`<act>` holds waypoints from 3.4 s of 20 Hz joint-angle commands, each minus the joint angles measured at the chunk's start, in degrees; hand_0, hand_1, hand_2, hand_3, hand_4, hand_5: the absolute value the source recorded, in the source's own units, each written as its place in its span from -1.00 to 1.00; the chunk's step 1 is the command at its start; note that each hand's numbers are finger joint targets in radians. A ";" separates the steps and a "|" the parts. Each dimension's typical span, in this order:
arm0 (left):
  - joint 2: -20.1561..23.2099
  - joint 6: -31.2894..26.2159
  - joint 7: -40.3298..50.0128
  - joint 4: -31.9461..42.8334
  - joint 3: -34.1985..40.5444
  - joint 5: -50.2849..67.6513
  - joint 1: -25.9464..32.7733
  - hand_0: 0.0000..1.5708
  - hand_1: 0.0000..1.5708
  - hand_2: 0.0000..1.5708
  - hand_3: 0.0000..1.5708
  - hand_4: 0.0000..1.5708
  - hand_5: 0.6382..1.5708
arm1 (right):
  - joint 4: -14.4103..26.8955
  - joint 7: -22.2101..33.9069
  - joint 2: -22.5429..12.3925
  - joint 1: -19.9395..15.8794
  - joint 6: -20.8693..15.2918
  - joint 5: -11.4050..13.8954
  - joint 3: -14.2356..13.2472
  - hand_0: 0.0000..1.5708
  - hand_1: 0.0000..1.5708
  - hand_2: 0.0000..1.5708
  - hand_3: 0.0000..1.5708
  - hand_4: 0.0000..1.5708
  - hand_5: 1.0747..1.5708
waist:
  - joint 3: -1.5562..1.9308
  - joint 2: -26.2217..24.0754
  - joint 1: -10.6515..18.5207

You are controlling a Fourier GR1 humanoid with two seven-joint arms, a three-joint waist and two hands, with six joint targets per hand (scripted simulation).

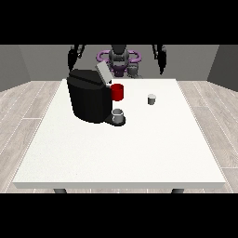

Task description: Insert the coffee pod into the coffee machine and close the lid

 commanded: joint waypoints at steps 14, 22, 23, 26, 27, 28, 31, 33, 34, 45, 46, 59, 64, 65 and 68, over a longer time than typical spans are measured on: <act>2.52 -5.35 -8.17 -1.37 -1.02 -3.41 4.15 -1.00 -1.00 -1.00 -1.00 -0.73 1.00 | 1.54 -5.24 6.44 1.81 -4.77 -3.71 -3.80 -1.00 -1.00 -1.00 -1.00 -0.66 1.00 | 0.80 -2.15 0.72; 8.48 -7.16 -6.21 12.24 7.60 -2.20 -9.33 -1.00 -1.00 -1.00 -1.00 -1.00 1.00 | -1.55 -4.76 6.86 -3.26 -2.91 -3.98 -0.09 -1.00 -1.00 -1.00 -1.00 -0.76 1.00 | 0.76 5.67 -5.51; 7.49 -6.41 -6.42 13.68 6.20 -4.15 -9.53 -1.00 -1.00 -1.00 -1.00 -1.00 1.00 | -1.75 -5.38 7.44 -1.24 -6.39 -4.37 2.86 -1.00 -1.00 -1.00 -1.00 -0.71 1.00 | 0.77 4.36 -5.30; 11.32 -8.83 -1.80 14.40 7.99 -3.16 -14.87 -1.00 -1.00 -1.00 -1.00 -1.00 1.00 | 2.71 -8.38 3.55 -6.07 -0.98 -7.25 -4.50 -1.00 -1.00 -1.00 -1.00 -0.70 1.00 | 0.81 8.29 -5.27; 10.01 -6.74 -1.84 16.27 6.26 -6.23 -15.63 -1.00 -1.00 -1.00 -1.00 -1.00 1.00 | 2.08 -6.74 6.66 -4.92 -3.88 -3.97 -0.58 -1.00 -1.00 -1.00 -1.00 -0.64 1.00 | 0.79 7.24 -5.70; 8.35 -5.51 -1.67 17.92 5.20 -7.20 -16.26 -1.00 -1.00 -1.00 -1.00 -1.00 1.00 | 0.92 -4.59 7.37 -6.53 -4.51 -4.20 -0.05 -1.00 -1.00 -1.00 -1.00 -0.64 1.00 | 0.78 8.03 -6.59; 11.20 -9.76 0.27 20.82 6.96 -5.28 -18.53 -1.00 -1.00 -1.00 -1.00 -1.00 1.00 | 3.01 -1.45 6.70 -10.32 -7.36 -2.71 -0.80 -1.00 -1.00 -1.00 -1.00 -0.57 1.00 | 0.79 8.21 -3.38; 11.54 -7.25 -2.43 25.21 8.17 -7.16 -21.28 -1.00 -1.00 -1.00 -1.00 -1.00 1.00 | 3.70 -4.44 7.47 -10.64 -7.05 -3.65 0.18 -1.00 -1.00 -1.00 -1.00 -0.57 1.00 | 0.79 11.76 -5.17; 11.81 -6.60 -6.54 30.50 9.35 -7.91 -20.07 -1.00 -1.00 -1.00 -1.00 -1.00 1.00 | -1.00 -1.98 7.47 -7.64 -7.33 -3.25 3.89 -1.00 -1.00 -1.00 -1.00 -0.55 1.00 | 0.76 10.85 -7.53; 10.92 -5.98 -6.04 38.94 5.14 -15.72 -24.86 -1.00 -1.00 -0.52 -1.00 -1.00 1.00 | 6.95 0.18 4.07 -11.00 -5.80 -3.25 -1.61 -1.00 -1.00 -1.00 -1.00 -0.46 1.00 | 0.78 8.55 -5.99; 8.36 -2.66 -6.38 38.58 2.96 -18.30 -24.13 -1.00 -1.00 -0.42 -1.00 -1.00 1.00 | 8.07 -0.60 6.46 -11.82 -9.05 -0.88 -0.07 -1.00 -1.00 -1.00 -1.00 -0.46 1.00 | 0.78 8.72 -5.08; 14.38 -2.67 -9.43 48.07 1.95 -26.17 -26.65 -0.28 -0.28 -0.11 -0.47 -1.00 1.00 | 10.64 -4.45 6.35 -10.24 -7.94 -1.55 -0.64 -1.00 -1.00 -1.00 -1.00 -0.45 1.00 | 0.78 10.13 -6.60; 11.20 4.47 -10.64 51.71 1.68 -29.81 -29.52 -0.14 -0.14 0.03 -0.30 -1.00 1.00 | 7.49 2.64 5.77 -14.48 -8.74 -1.19 -0.04 -1.00 -1.00 -1.00 -1.00 -0.38 1.00 | 0.76 10.12 -7.83; 12.36 4.00 -11.50 51.75 2.10 -30.20 -30.25 -0.11 -0.11 0.06 -0.25 -1.00 1.00 | 9.88 -1.27 6.11 -12.66 -7.77 -1.96 -0.50 -1.00 -1.00 -1.00 -1.00 -0.37 1.00 | 0.77 10.39 -7.27; 11.22 9.19 -12.03 51.63 2.44 -31.52 -31.06 -0.13 -0.13 0.08 -0.17 -0.63 1.00 | 11.58 -4.05 5.17 -13.21 -5.62 -4.89 -2.97 -1.00 -1.00 -1.00 -1.00 -0.35 1.00 | 0.78 12.02 -7.61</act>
